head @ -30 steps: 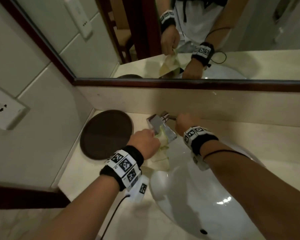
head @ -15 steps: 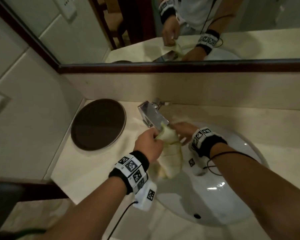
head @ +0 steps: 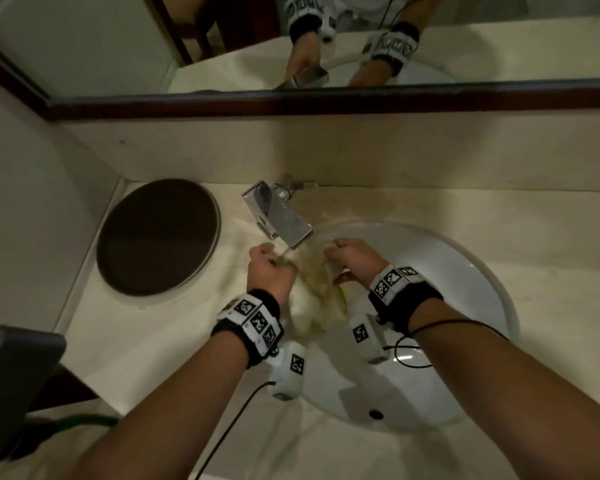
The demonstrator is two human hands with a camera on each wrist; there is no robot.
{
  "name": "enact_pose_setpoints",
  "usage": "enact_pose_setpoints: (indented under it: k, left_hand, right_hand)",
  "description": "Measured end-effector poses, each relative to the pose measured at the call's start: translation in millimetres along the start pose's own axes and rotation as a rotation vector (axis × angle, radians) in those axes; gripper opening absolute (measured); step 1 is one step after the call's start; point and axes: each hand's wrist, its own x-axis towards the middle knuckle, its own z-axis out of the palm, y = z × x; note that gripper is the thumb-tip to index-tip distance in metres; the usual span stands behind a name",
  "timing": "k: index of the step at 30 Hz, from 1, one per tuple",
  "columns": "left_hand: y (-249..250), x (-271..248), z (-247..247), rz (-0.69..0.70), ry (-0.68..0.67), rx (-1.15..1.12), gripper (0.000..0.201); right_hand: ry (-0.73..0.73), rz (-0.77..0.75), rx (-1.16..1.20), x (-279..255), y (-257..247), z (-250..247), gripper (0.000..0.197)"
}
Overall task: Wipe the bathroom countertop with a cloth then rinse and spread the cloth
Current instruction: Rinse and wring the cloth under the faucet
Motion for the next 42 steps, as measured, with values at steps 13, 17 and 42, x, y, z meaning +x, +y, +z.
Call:
enact_pose_setpoints:
  k: [13,17,42]
  left_hand:
    - [-11,11,29,0.247,-0.249,0.388,0.032]
    - [1,8,25,0.261,-0.180,0.470,0.029]
    - [-6,10,10,0.251,-0.323,0.210,0.072]
  right_hand:
    - [0.103,-0.009,0.004,-4,-31,-4,0.017]
    - [0.261,-0.045,-0.595,2,-21,-23,0.022]
    - [0.234,-0.132,-0.208,10,-11,14,0.020]
